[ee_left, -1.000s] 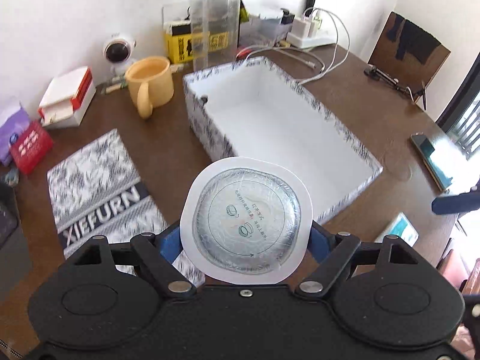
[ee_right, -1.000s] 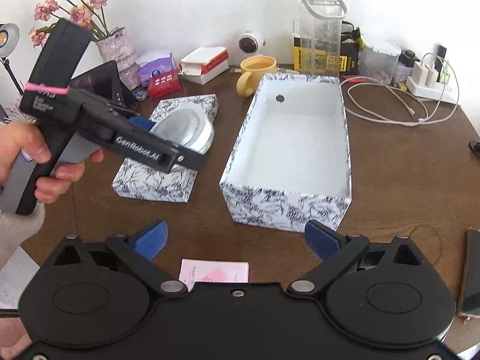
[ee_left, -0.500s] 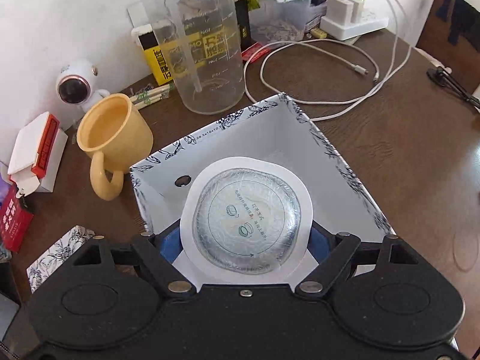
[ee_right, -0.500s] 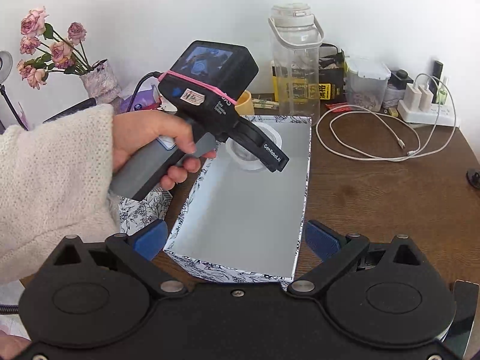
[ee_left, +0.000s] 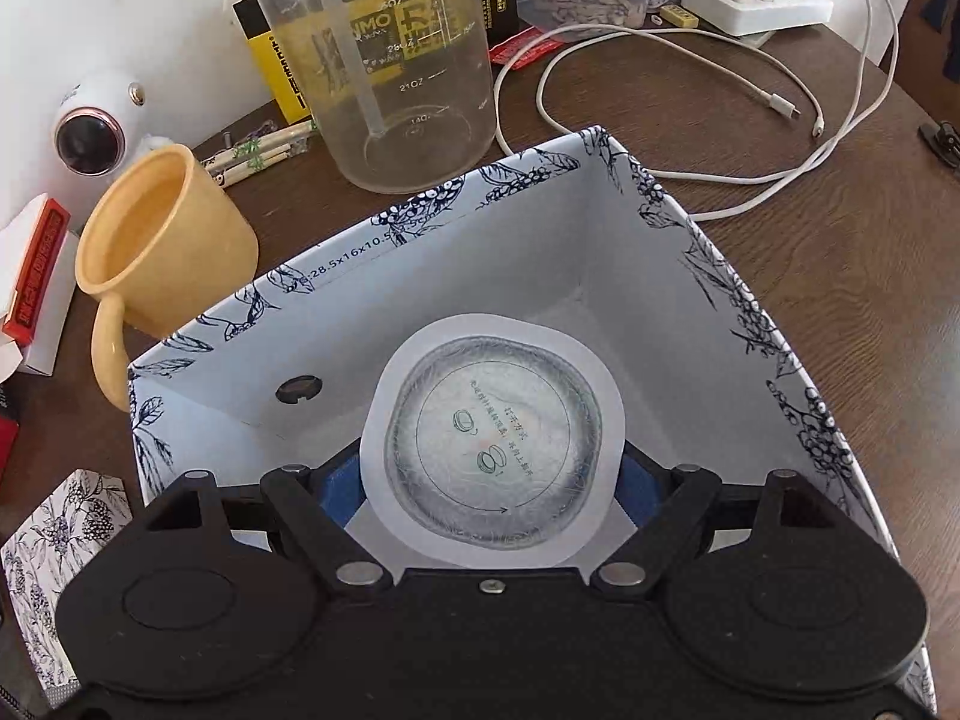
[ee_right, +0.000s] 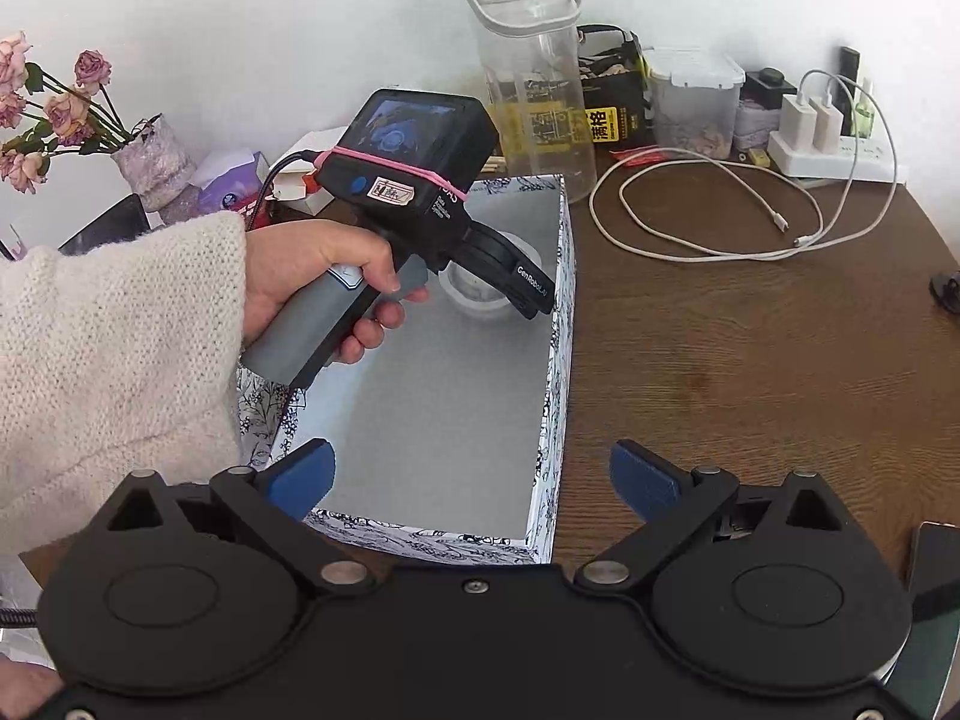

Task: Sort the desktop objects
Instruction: 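Carry the white container with the left gripper into the floral storage box, then open the left gripper to release the container and withdraw, then reach the right gripper to the clear floss-pick case and grasp it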

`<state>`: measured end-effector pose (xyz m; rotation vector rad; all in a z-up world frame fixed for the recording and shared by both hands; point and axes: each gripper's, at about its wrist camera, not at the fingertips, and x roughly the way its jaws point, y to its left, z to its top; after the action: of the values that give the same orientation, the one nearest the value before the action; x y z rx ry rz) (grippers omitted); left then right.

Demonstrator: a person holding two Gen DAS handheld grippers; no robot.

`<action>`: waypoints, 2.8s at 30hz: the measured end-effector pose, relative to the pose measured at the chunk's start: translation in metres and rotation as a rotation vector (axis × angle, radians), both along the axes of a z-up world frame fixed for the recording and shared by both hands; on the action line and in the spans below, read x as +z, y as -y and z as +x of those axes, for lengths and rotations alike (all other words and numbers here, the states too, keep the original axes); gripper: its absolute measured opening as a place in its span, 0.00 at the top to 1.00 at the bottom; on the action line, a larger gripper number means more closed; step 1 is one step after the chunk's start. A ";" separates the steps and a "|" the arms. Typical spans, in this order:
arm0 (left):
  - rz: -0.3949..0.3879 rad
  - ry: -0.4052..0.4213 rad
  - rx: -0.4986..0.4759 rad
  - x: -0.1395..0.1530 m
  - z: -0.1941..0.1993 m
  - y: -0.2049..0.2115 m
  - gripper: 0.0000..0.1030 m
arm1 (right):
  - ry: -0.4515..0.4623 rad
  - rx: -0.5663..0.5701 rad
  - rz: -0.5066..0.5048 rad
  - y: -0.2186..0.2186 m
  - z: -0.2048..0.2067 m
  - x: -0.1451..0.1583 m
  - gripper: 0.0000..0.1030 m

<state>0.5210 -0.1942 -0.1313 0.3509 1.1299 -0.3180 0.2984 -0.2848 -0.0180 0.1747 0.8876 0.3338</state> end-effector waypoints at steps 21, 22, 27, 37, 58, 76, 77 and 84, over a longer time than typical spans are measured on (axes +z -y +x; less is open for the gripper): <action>0.032 -0.042 -0.014 0.021 0.002 0.001 0.14 | -0.017 -0.010 0.006 0.003 -0.010 -0.006 0.03; 0.037 -0.025 -0.019 0.027 -0.002 0.000 0.10 | -0.018 -0.010 0.006 0.003 -0.011 -0.006 0.03; -0.027 0.036 -0.038 0.070 -0.027 -0.008 0.08 | 0.010 -0.002 -0.014 -0.004 -0.027 0.003 0.03; -0.104 0.214 -0.048 0.143 -0.159 -0.050 0.00 | 0.051 -0.004 -0.060 -0.025 -0.100 0.021 0.03; -0.095 0.198 0.031 0.123 -0.428 -0.171 0.00 | 0.044 0.017 -0.168 -0.048 -0.253 0.000 0.03; -0.119 0.159 -0.043 0.108 -0.470 -0.140 0.00 | 0.121 0.520 -0.430 -0.052 -0.199 -0.049 0.04; -0.123 0.153 -0.044 0.106 -0.468 -0.136 0.00 | 0.115 0.555 -0.446 -0.052 -0.192 -0.053 0.04; -0.144 0.131 -0.041 0.095 -0.454 -0.105 0.00 | 0.072 0.796 -0.555 -0.057 -0.148 -0.081 0.09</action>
<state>0.0675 -0.0887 -0.0364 0.2642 0.9665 -0.4045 0.1499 -0.2282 -0.0991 -0.7205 0.9182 0.8059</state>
